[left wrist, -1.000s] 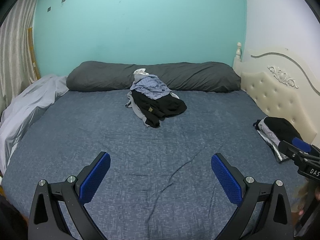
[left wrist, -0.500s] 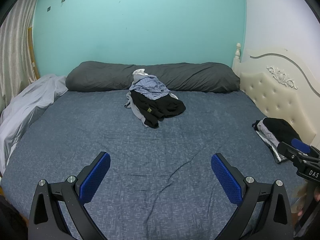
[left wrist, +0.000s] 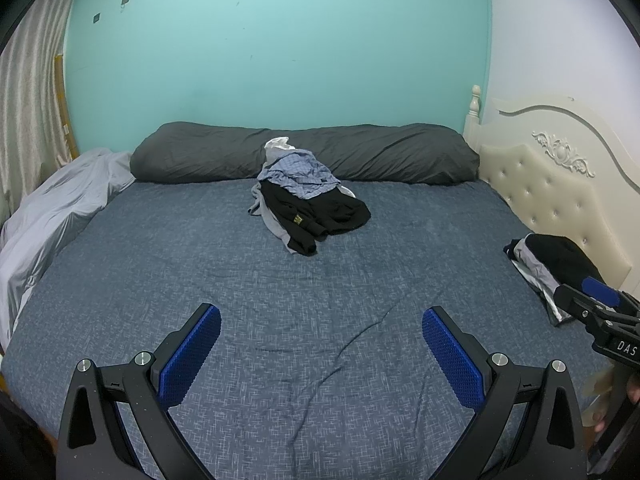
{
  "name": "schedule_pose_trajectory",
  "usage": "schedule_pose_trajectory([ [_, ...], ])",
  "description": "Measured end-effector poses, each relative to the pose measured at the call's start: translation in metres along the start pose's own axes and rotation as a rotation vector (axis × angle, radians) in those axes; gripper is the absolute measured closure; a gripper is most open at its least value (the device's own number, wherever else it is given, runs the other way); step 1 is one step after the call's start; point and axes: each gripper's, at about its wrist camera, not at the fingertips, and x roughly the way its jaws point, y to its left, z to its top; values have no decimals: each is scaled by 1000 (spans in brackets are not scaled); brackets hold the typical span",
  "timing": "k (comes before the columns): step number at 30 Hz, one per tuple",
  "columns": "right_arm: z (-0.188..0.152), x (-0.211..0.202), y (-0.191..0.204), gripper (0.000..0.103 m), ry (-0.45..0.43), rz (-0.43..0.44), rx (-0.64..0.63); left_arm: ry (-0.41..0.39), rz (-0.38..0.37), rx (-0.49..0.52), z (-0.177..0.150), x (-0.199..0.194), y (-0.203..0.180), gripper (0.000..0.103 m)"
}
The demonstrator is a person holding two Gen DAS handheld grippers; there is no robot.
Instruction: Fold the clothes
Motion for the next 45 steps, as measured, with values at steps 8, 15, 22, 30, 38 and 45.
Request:
schedule_pose_trajectory([
  [8,-2,-1,-1,4,-1,0,0,-3,-3,4,1,-1,-1,0],
  [15,-2,-1,-2,4,-1,1,1,-2,-5,6,3,-2,-1,0],
  [22,-2,0,-3,4,1,1,2,-1,-3,5,3,-1,1,0],
  [30,-3,1,-4,4,2,2,3,-8,3,14,4,0,-1,0],
  [38,-3,8,-5,4,7,1,7,-23,14,29,6,2,-2,0],
  [45,-2,20,-10,4,22,-6,8,-15,16,46,10,18,-4,0],
])
